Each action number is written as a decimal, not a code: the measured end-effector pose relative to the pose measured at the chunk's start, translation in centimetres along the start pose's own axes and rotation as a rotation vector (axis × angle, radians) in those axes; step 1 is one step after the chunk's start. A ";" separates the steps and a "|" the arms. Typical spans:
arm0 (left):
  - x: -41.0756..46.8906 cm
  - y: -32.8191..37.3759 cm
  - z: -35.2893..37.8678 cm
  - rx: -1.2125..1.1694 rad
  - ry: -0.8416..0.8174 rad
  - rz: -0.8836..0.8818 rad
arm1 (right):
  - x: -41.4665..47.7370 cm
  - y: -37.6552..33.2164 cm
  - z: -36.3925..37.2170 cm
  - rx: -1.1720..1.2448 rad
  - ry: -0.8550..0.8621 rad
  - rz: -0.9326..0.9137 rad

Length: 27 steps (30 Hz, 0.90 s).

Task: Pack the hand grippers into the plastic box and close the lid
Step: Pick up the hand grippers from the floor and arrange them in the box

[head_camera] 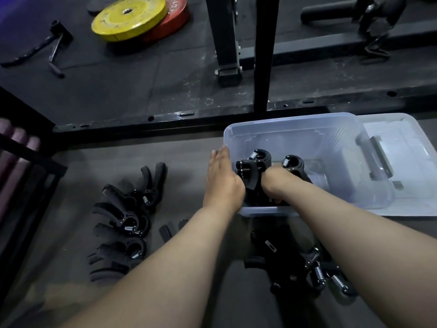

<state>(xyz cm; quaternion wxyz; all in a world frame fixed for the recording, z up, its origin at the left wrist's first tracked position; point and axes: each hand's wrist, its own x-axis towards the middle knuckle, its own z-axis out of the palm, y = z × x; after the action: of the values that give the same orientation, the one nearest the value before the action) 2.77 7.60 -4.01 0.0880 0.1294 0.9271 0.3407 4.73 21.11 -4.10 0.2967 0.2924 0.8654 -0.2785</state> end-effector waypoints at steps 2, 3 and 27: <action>0.0 -0.1 0.0 -0.006 0.003 0.003 | 0.2 -0.4 0.1 0.019 0.021 0.019; 0.1 -0.2 0.0 -0.010 0.006 0.004 | 0.2 -0.5 0.1 0.036 0.023 0.043; 0.1 -0.1 -0.2 -0.019 -0.004 0.024 | 1.0 0.1 0.1 -0.188 0.084 0.059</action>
<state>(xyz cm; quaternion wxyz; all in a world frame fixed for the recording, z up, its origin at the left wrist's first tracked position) 2.59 7.46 -3.98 0.0868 0.1404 0.9220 0.3503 4.22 21.45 -4.84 0.2942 0.3002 0.8904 -0.1747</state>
